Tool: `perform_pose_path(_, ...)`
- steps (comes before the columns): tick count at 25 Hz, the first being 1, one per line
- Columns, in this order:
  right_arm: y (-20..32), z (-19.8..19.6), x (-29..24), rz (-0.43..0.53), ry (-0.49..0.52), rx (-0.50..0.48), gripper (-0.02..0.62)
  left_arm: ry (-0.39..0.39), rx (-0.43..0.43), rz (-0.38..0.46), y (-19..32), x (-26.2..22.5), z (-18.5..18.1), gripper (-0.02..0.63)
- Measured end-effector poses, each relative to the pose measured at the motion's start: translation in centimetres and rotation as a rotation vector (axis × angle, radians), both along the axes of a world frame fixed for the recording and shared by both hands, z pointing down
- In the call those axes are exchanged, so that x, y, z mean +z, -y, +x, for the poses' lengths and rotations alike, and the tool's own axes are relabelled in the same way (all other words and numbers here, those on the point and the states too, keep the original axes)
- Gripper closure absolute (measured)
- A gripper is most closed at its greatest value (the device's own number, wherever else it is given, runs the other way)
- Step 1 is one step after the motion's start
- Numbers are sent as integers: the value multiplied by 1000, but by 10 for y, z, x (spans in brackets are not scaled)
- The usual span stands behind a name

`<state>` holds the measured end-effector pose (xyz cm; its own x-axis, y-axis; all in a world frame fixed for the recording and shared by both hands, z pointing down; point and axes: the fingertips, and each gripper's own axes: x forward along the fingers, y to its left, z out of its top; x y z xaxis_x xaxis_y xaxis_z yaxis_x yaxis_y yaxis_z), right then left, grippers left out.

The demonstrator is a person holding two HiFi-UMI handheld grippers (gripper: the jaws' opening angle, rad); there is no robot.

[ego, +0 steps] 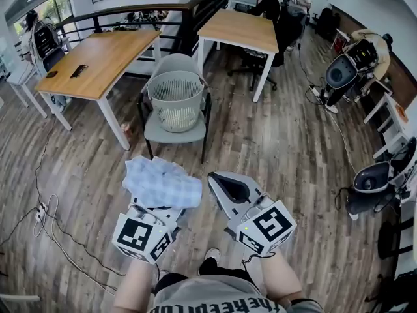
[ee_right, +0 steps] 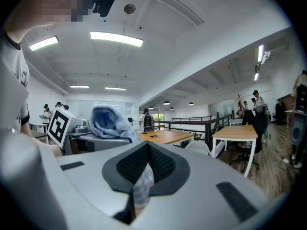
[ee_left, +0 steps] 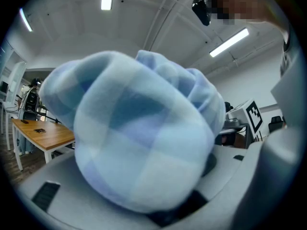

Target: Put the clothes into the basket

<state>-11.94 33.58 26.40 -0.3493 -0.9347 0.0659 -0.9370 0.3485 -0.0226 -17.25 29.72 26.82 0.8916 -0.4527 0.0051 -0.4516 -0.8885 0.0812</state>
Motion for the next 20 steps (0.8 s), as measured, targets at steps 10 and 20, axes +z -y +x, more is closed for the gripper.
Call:
perform_pose_path(10, 6, 50, 4, 3, 17, -62, 586, -5, -60, -3, 3, 1, 47, 293)
perform_pose_path(20, 25, 59, 23, -32, 57, -78, 586, 39, -69, -16, 18, 15, 55, 293)
